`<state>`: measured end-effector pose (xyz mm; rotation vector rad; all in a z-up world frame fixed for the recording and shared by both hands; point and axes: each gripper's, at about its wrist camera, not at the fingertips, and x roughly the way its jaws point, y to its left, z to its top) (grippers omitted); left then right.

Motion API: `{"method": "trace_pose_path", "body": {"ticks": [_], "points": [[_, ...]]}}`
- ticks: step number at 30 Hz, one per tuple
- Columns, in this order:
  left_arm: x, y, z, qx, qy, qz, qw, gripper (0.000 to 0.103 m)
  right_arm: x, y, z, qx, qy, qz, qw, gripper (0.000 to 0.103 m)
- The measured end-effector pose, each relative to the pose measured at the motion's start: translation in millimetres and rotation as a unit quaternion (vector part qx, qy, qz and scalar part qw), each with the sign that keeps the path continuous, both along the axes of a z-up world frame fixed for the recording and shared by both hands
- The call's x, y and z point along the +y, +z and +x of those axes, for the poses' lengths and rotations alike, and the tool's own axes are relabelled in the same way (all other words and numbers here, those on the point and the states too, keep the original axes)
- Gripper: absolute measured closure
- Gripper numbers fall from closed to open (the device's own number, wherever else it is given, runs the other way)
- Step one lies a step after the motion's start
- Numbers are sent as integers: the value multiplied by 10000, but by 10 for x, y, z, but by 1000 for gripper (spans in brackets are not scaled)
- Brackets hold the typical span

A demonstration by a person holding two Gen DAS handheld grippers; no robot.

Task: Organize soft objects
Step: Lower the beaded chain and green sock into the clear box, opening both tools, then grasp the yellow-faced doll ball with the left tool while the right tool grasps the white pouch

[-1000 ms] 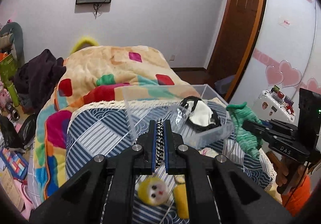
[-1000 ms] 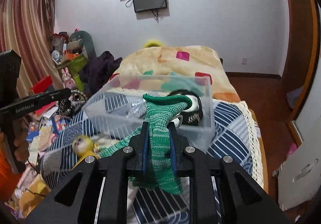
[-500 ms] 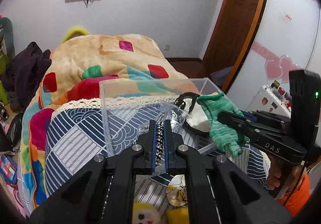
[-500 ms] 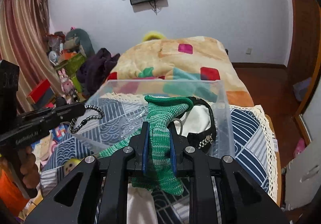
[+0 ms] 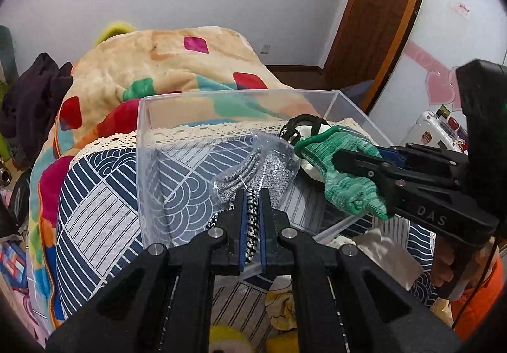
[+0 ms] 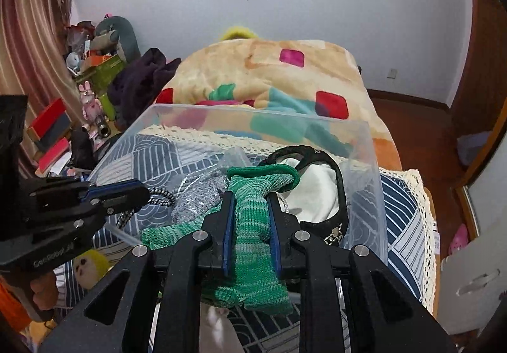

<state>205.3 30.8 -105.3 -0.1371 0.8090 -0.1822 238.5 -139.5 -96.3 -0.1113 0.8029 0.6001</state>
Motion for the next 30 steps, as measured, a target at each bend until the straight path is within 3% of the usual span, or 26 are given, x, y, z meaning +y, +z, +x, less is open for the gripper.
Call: {"method": "trace_pose_path", "body": {"ticks": [2,4,7,14,17,22,24,25,30], "points": [[-14,4,-10,-9,-10,31,10000,97,-2,-1,31,91,-8,-12,10000,81],[-18,13,-21,-29,13,57,10000,97,-18,4,47,144,-74,-66,9998,63],[2,28,-24,-34,0,-17,10000,97,-81,28,37,153,-140,26,9998,46],[44,123,-85,-116,23,-118,9999,85,-152,135,-41,-4,-143,98,9998,39],[47,195,-149,-226,24,-85,9997,78,-167,221,-100,-168,-147,159,9996,30],[68,320,-292,-446,66,-4,9990,54,-202,377,-280,-532,-46,250,9983,27],[81,358,-374,-524,102,31,9986,38,-209,412,-359,-641,3,257,9976,24],[88,369,-433,-573,115,66,9983,36,-214,418,-394,-679,25,271,9973,20],[140,300,-629,-506,186,287,9981,26,-224,374,-553,-788,102,220,9966,19]]}}
